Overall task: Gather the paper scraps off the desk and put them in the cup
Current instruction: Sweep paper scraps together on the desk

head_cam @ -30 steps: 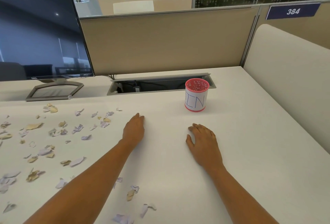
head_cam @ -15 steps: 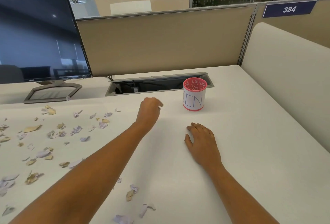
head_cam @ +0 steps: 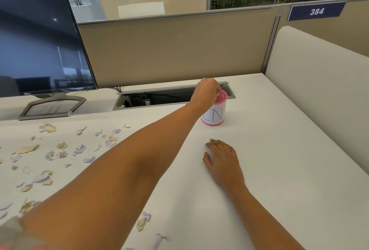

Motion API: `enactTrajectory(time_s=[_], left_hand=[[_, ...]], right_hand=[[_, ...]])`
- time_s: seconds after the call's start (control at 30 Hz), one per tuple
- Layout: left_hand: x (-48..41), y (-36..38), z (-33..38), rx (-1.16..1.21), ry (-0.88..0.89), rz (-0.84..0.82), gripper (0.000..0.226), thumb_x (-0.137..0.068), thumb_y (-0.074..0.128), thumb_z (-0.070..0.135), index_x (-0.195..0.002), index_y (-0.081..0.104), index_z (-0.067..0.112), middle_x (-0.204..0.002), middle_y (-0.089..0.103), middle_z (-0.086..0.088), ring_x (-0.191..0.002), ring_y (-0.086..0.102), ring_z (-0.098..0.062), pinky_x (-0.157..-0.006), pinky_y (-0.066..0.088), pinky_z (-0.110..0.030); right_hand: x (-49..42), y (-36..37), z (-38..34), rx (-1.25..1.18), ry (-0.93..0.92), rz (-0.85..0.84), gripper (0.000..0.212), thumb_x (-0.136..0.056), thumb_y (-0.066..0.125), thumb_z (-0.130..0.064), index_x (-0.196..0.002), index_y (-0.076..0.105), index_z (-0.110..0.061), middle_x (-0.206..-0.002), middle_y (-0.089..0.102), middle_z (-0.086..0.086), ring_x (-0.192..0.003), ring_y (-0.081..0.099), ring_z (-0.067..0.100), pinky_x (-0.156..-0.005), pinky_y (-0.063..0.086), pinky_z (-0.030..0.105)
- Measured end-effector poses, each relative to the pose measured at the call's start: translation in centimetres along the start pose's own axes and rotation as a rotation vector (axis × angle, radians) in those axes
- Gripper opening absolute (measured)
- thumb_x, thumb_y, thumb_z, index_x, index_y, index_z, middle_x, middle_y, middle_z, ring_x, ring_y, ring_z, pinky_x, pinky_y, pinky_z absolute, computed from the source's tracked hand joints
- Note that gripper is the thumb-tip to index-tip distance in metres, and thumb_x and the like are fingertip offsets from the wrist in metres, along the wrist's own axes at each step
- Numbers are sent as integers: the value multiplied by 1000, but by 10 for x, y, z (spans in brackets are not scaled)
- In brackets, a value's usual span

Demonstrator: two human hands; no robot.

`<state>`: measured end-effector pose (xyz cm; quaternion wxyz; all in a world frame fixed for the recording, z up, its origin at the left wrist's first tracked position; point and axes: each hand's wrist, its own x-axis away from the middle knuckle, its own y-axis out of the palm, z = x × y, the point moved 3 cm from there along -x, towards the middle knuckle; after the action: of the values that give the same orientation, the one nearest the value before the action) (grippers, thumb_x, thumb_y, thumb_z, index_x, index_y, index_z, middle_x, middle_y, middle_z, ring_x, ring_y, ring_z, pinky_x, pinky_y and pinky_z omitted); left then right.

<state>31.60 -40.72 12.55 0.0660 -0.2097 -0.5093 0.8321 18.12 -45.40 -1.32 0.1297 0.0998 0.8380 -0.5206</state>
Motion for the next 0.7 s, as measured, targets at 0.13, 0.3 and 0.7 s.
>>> enactTrajectory(time_s=[0.13, 0.3, 0.7], left_hand=[[-8, 10, 0, -53, -5, -54, 28, -91, 56, 18, -116, 63, 8, -120, 62, -15, -110, 58, -30, -90, 48, -34], [-4, 12, -8, -10, 28, 12, 28, -92, 53, 18, -117, 62, 9, -131, 55, -11, -120, 52, -28, -96, 45, -35], [77, 16, -134, 81, -394, 114, 44, -93, 53, 29, -133, 46, 14, -153, 29, -4, -141, 27, -22, -115, 23, -35]], right_hand=[[0, -1, -1, -6, 1, 11, 28, -85, 58, -17, -110, 64, -8, -124, 62, 9, -119, 56, 24, -104, 40, 42], [-1, 0, 0, -3, -2, -4, 29, -87, 55, -18, -114, 62, -9, -128, 60, 8, -122, 53, 23, -107, 37, 41], [-2, 5, 4, 22, 15, -95, 38, -94, 42, -28, -130, 50, -17, -143, 44, -1, -135, 36, 12, -116, 22, 33]])
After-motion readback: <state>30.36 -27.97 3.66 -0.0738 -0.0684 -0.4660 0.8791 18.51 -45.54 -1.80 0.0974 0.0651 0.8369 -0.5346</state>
